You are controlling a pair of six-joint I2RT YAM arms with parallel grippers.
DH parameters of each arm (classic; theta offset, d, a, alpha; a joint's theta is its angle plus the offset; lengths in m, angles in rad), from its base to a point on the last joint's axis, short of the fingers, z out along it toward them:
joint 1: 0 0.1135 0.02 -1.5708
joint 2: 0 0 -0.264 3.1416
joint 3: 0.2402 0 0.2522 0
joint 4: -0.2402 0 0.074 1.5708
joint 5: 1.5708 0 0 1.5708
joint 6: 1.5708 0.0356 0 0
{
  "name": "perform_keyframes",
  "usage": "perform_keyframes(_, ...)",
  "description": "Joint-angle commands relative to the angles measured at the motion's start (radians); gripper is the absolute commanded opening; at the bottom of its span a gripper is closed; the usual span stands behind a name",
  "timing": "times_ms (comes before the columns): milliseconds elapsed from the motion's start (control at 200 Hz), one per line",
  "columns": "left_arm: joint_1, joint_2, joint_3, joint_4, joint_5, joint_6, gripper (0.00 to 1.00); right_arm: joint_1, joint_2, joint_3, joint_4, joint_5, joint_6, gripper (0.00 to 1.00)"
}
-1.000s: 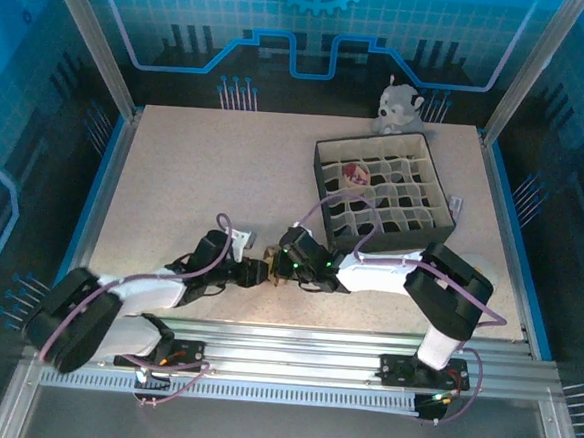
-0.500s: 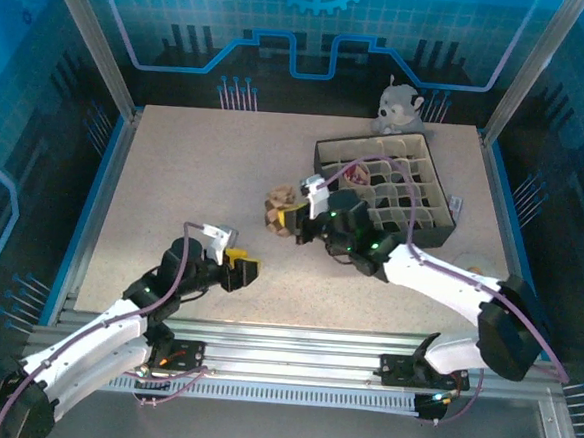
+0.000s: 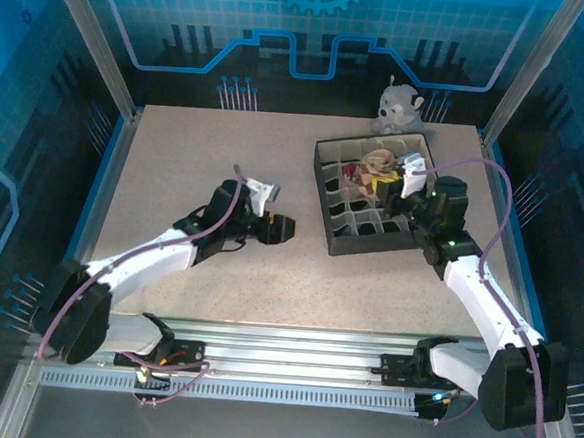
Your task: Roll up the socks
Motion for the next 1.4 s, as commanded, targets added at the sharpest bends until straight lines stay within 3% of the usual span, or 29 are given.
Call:
perform_keyframes(0,0.002,0.115,0.098,-0.02,0.031,-0.073,0.57,-0.072,0.015,-0.025,0.0,-0.082,-0.098,0.0)
perform_keyframes(315,-0.032,0.396,0.356,-0.151,0.003,-0.116,0.53,-0.095,0.179,-0.055,0.156,-0.095,-0.153,0.0)
perform_keyframes(730,-0.077,0.512,0.455,-0.185,0.035,-0.123,0.53,-0.012,0.251,-0.091,0.245,-0.066,-0.202,0.0)
perform_keyframes(1161,-0.072,0.548,0.493,-0.253,0.034,-0.084,0.38,0.01,0.455,0.018,0.297,-0.065,-0.206,0.0)
perform_keyframes(1396,-0.062,0.556,0.499,-0.279,0.039,-0.07,0.24,0.01,0.49,0.048,0.311,-0.05,-0.209,0.0)
